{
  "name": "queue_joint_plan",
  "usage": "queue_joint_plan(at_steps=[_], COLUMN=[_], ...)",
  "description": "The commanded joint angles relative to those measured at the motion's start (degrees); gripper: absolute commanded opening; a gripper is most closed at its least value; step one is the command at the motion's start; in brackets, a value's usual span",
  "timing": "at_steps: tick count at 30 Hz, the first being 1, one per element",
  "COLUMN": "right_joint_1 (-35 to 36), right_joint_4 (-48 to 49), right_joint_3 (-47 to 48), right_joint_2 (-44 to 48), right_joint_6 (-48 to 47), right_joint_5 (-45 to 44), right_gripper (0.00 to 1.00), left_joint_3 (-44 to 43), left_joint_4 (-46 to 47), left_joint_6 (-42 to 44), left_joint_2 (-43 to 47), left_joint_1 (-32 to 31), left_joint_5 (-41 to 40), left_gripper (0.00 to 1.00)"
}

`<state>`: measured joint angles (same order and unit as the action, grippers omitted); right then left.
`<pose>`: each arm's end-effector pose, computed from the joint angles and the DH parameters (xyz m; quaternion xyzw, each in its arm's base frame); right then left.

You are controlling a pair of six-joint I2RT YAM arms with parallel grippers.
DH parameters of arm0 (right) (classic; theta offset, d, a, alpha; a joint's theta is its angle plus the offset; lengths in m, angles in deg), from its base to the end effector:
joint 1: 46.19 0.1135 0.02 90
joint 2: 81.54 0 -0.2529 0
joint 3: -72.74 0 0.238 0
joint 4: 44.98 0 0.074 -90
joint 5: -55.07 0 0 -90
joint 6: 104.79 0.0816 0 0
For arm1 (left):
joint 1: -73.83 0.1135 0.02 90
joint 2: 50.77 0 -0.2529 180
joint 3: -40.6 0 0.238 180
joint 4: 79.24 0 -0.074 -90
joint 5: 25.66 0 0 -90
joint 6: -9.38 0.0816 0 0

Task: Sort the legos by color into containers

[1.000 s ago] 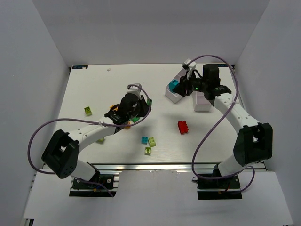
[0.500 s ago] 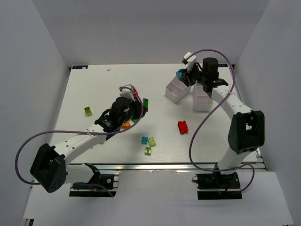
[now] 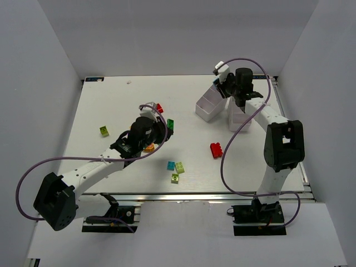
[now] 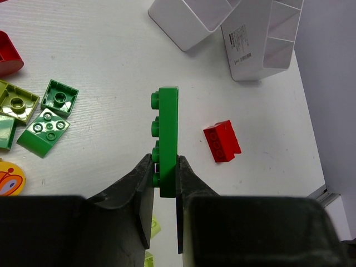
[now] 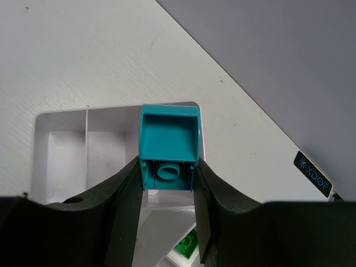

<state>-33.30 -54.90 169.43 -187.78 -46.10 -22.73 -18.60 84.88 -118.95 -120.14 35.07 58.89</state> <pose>0.4547 0.1217 0.2656 -0.3623 0.7291 -0.0062 0.5806 0.2424 -0.1847 0.2400 -0.0220 0.8474 -0.2981 0.4388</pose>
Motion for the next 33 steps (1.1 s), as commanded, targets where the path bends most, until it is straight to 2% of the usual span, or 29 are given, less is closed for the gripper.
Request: queue_joint_plan(at_steps=[1,6,12,15,18,22,33], right_joint_1=[-0.8,-1.2,-1.3,-1.2,-1.2,-1.3,-1.8], right_joint_4=[3.4,2.3,2.2,2.0,2.0,1.7,-0.7], right_joint_3=[3.3,4.6,4.8,4.8,4.5,4.4,5.3], right_joint_2=[-1.1,-2.7,-4.1,-4.6,-4.7,-4.2,-1.1], right_joint_6=[-2.3,-2.7,-3.2,-3.3,-3.1,-2.8,0.0], right_joint_5=[-1.9,-1.8,-1.9,-1.7,-1.7,-1.6,0.9], right_gripper=[0.0,0.0,0.1,0.19,0.4,0.52,0.56], left_joint_3=[-0.4,-1.3,-2.2,-2.3,-2.6,-2.9,-3.2], left_joint_4=[0.0,0.1,0.2,0.2,0.3,0.7,2.6], left_joint_6=[-0.1,0.3,0.4,0.4,0.5,0.5,1.1], left_joint_2=[1.3,0.7,0.0,-0.2,-0.2,0.0,0.3], left_joint_1=[0.2,0.2,0.3,0.2,0.2,0.2,0.3], left_joint_5=[-0.4,-0.3,0.1,0.4,0.5,1.0,2.5], left_gripper=[0.02,0.02,0.02,0.02,0.02,0.02,0.02])
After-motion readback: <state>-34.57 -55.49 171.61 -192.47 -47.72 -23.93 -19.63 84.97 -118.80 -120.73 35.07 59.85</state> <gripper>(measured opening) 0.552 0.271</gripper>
